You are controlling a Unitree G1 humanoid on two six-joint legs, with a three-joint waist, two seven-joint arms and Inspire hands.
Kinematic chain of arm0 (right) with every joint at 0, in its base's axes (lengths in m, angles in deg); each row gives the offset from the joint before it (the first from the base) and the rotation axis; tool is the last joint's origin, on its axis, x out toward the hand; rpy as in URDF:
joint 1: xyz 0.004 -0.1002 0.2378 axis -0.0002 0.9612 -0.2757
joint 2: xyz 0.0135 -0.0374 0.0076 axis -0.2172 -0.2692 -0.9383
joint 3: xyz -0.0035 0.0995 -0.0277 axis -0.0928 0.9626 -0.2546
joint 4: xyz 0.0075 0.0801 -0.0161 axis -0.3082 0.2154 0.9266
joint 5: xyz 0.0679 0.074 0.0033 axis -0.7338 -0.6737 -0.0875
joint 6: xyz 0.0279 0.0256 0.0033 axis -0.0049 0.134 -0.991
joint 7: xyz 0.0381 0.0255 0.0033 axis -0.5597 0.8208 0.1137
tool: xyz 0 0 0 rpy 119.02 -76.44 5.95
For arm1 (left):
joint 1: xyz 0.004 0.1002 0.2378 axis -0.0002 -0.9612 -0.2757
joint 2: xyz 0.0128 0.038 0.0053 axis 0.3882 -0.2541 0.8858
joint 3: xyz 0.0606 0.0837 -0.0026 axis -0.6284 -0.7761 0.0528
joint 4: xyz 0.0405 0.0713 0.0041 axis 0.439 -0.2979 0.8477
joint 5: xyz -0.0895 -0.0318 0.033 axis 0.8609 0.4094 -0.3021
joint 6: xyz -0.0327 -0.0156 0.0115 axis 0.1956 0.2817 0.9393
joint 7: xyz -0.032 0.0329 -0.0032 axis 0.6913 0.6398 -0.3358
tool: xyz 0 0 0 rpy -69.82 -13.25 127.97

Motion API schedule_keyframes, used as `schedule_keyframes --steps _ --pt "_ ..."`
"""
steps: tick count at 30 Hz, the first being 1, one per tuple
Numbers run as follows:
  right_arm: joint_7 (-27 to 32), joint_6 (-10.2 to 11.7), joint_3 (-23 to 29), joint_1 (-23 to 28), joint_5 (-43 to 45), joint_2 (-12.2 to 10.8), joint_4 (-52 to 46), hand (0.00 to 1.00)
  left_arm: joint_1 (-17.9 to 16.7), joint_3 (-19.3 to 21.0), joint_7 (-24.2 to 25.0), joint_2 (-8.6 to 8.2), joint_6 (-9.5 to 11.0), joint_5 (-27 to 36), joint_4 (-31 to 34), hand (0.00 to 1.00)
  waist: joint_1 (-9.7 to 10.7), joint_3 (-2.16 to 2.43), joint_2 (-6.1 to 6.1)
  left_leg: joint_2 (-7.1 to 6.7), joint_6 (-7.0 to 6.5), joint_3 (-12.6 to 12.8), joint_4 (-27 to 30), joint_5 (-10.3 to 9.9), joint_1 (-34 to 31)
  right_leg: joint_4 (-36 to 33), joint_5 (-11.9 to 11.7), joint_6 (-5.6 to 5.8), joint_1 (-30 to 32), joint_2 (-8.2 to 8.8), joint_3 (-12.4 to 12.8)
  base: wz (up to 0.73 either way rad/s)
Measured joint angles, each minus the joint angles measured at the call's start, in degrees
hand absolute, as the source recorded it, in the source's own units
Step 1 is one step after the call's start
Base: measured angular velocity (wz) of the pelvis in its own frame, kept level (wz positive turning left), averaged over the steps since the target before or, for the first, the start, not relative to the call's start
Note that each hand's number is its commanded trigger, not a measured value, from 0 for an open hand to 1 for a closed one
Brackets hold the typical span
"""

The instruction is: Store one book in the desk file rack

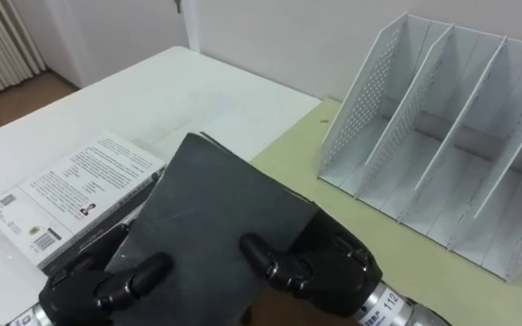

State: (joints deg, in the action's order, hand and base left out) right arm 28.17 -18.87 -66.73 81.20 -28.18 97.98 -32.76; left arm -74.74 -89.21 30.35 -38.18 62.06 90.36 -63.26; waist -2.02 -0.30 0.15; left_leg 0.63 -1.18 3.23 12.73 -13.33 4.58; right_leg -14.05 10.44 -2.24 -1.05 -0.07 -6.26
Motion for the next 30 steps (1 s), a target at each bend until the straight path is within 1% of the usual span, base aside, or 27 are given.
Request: schedule_keyframes --steps 4,11,14,15,16,17,18,19,21,23,24,25,27,28,30 --pt "-0.1 0.0 -0.3 0.0 -0.3 -0.1 0.0 1.0 0.0 -0.6 0.6 0.23 -0.1 0.0 0.0 1.0 0.0 0.0 -0.1 0.17 -0.02 1.3 0.0 -0.1 0.0 -0.7 0.1 0.02 0.1 0.06 0.1 0.0" --pt "-0.1 0.1 -0.4 0.1 -0.5 -0.1 0.0 1.0 0.0 -0.8 0.8 0.41 -0.1 0.0 0.0 1.0 0.0 0.04 -0.03 0.31 -0.01 1.4 0.1 -0.2 -0.1 -0.8 0.2 -0.03 0.1 -0.05 0.0 0.0" --pt "-0.1 0.1 -0.5 0.2 -0.5 0.2 0.0 1.0 0.0 -1.0 0.8 0.76 -0.1 0.0 0.0 1.0 0.0 0.04 0.0 0.31 -0.01 1.5 0.1 -0.2 -0.1 -0.8 0.2 -0.03 0.0 -0.04 0.0 0.0" --pt "-0.1 0.1 -0.6 0.2 -0.5 0.2 0.0 1.0 0.0 -1.0 0.8 0.91 -0.1 0.0 0.0 0.94 0.0 0.05 -0.01 0.31 -0.01 1.6 0.1 -0.2 -0.1 -0.8 0.2 -0.03 0.0 -0.04 0.1 0.0" --pt "-0.1 0.1 -0.6 0.2 -0.5 0.2 0.0 1.0 0.0 -1.1 0.8 0.97 -0.1 0.0 0.0 0.82 0.0 0.04 0.0 0.32 -0.01 1.7 0.1 -0.2 0.0 -0.8 0.2 -0.03 0.0 -0.04 0.1 0.0" --pt "-0.1 0.1 -0.6 0.2 -0.5 0.2 0.0 1.0 0.0 -1.1 0.8 0.98 -0.1 0.0 0.0 0.58 0.0 0.04 0.0 0.34 -0.01 1.9 0.1 -0.2 0.0 -0.8 0.2 -0.03 0.0 -0.04 0.1 0.0" --pt "-0.1 0.1 -0.6 0.2 -0.5 0.2 0.0 1.0 0.0 -1.1 0.9 0.99 -0.1 0.0 0.0 0.12 0.0 0.04 0.0 0.36 -0.01 2.0 0.1 -0.2 0.0 -0.8 0.2 -0.03 0.0 -0.04 0.1 0.0" --pt "-0.1 0.1 -0.6 0.2 -0.5 0.3 0.0 1.0 0.0 -1.1 0.9 1.01 -0.1 0.0 0.0 0.0 0.1 0.03 0.03 0.4 -0.01 2.2 0.1 -0.2 0.0 -0.8 0.2 -0.02 0.0 -0.04 0.1 0.0" --pt "-0.1 0.1 -0.6 0.2 -0.5 0.3 0.0 1.0 0.0 -1.1 0.7 1.01 -0.1 0.0 0.0 0.0 0.1 0.02 0.13 0.41 -0.01 2.2 0.1 -0.2 0.0 -0.8 0.2 -0.02 -0.2 0.02 -0.2 0.04" --pt "-0.1 0.1 -0.6 0.2 -0.4 0.4 0.0 1.0 0.0 -1.0 -0.1 1.01 -0.1 0.1 0.0 0.0 0.2 -0.04 0.51 0.45 -0.01 2.2 0.2 -0.2 0.1 -0.7 0.2 -0.03 -0.3 0.02 -0.3 0.05" --pt "-0.1 0.0 -0.5 0.2 -0.4 0.7 0.0 1.0 0.1 -0.9 -0.4 0.99 -0.1 0.2 0.0 0.0 0.2 -0.03 0.64 0.45 -0.01 2.2 0.2 -0.2 0.1 -0.7 0.2 -0.03 -0.4 0.04 -0.4 0.0" --pt "0.2 0.0 -0.3 0.2 -0.3 1.5 0.0 1.0 0.2 -0.7 -1.0 0.96 -0.1 0.2 -0.1 0.0 0.1 0.07 0.9 0.46 -0.01 2.4 0.2 -0.2 0.3 -0.7 0.2 -0.02 -0.4 0.05 -0.3 -0.04" --pt "1.0 -0.1 0.5 0.2 -0.3 2.1 0.0 1.0 0.0 0.2 -1.6 0.84 -0.1 0.1 -0.9 0.0 -0.2 -0.13 1.35 0.52 0.01 2.8 -0.2 -0.1 1.1 -0.6 0.2 -0.04 -0.9 0.03 -0.3 -0.06" --pt "1.7 -0.1 1.3 0.2 -0.1 2.2 0.0 1.0 -0.2 0.7 -2.6 0.74 -0.1 0.1 -2.0 0.0 -0.1 0.01 1.6 0.52 0.01 2.8 -0.5 -0.1 1.2 -0.5 0.2 -0.06 -1.0 0.01 -0.3 0.0" --pt "3.2 0.0 2.8 0.2 0.0 2.2 0.0 1.0 -0.2 1.3 -4.1 0.73 0.0 0.1 -3.5 0.0 0.0 0.04 1.59 0.52 0.03 2.8 -0.7 -0.1 1.3 -0.6 0.2 -0.09 -1.0 -0.02 -0.3 0.0"
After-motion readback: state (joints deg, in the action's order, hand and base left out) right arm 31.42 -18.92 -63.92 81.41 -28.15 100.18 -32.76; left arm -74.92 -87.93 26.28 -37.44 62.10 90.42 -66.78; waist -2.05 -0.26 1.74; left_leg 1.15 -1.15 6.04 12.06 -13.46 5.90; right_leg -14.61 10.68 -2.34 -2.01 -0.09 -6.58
